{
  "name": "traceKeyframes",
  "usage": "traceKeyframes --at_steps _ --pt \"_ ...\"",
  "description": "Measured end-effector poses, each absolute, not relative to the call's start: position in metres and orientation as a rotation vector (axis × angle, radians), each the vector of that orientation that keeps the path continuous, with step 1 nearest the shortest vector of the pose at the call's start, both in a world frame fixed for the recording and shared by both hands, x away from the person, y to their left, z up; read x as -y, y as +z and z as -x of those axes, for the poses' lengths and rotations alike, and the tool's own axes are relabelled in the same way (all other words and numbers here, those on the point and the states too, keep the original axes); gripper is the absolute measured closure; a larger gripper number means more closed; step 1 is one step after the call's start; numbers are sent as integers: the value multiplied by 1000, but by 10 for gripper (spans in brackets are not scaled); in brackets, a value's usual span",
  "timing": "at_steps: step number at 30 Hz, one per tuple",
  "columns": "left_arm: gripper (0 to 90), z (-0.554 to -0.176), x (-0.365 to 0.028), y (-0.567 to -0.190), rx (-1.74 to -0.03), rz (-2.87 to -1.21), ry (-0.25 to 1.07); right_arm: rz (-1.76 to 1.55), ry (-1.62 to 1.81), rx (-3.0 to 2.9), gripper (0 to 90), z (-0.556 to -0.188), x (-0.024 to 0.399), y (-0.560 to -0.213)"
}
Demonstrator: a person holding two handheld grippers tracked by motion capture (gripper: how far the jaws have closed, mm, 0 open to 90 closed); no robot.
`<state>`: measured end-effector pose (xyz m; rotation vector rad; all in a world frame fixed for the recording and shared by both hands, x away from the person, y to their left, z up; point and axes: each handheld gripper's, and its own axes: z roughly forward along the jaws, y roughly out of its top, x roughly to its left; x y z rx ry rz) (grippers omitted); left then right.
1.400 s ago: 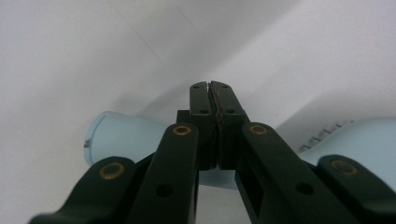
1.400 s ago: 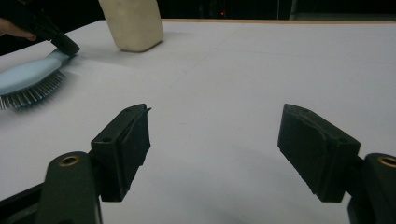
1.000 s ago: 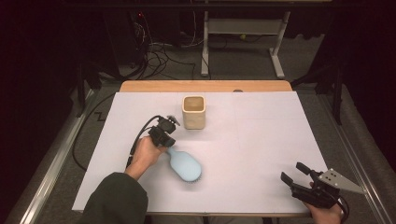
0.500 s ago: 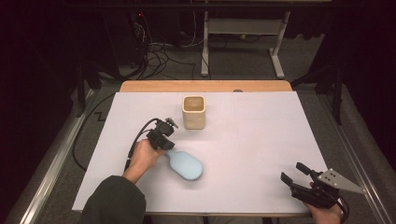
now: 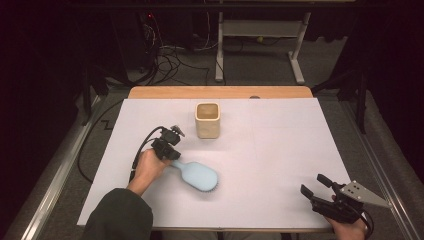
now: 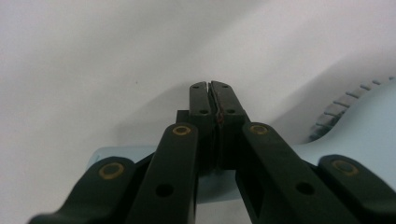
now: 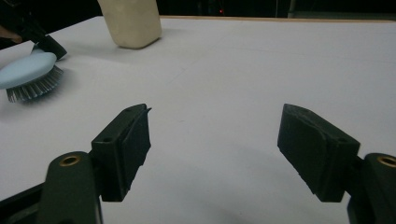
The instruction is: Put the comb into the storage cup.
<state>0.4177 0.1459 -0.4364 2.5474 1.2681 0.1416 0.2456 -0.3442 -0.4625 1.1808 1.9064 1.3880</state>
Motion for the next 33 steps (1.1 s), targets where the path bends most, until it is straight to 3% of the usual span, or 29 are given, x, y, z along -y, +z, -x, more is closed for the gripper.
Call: traceKeyframes --at_steps 33 --pt "885 -382 -162 -440 -1250 -2537 138 -1182 1389 -1900 262 -246 345 -463"
